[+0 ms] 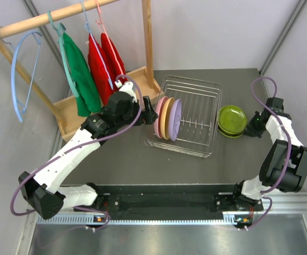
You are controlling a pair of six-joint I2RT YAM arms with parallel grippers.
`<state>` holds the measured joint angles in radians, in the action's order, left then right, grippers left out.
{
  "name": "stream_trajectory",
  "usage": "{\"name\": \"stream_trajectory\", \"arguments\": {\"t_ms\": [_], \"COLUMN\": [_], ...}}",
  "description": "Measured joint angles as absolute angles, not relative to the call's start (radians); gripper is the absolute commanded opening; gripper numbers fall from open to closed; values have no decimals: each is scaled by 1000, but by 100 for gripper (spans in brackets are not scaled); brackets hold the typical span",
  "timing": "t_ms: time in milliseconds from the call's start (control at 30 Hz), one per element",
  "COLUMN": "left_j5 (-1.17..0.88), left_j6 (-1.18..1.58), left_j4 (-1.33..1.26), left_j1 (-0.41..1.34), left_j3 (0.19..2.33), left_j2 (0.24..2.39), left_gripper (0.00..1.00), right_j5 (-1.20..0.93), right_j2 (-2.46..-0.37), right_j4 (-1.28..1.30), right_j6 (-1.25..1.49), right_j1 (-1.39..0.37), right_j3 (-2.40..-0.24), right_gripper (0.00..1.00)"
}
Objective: Load the plates into the dish rack
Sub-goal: Pick up the plate at the center of the board.
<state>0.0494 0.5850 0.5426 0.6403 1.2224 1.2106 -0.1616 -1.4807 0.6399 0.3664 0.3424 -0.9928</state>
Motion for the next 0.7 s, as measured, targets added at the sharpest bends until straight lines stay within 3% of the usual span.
{"name": "stream_trajectory", "arguments": {"t_ms": [33, 133, 467, 700], "left_j5": [49, 49, 49, 45], "left_j6": [585, 585, 591, 593], "left_j4": [543, 544, 545, 545], "left_j1": [640, 640, 640, 640], "left_j3": [1222, 1222, 1221, 1221], "left_j2": [1209, 1203, 1182, 1183], "left_gripper": [99, 99, 99, 99], "right_j5": [-154, -133, -72, -63], "right_j2": [-1478, -1475, -1587, -1757], "right_j4": [642, 643, 629, 609], "right_j6": [367, 371, 369, 346], "right_j1": [342, 342, 342, 342], "right_j3": [-993, -993, -1134, -1273], "right_gripper": [38, 53, 57, 50]}}
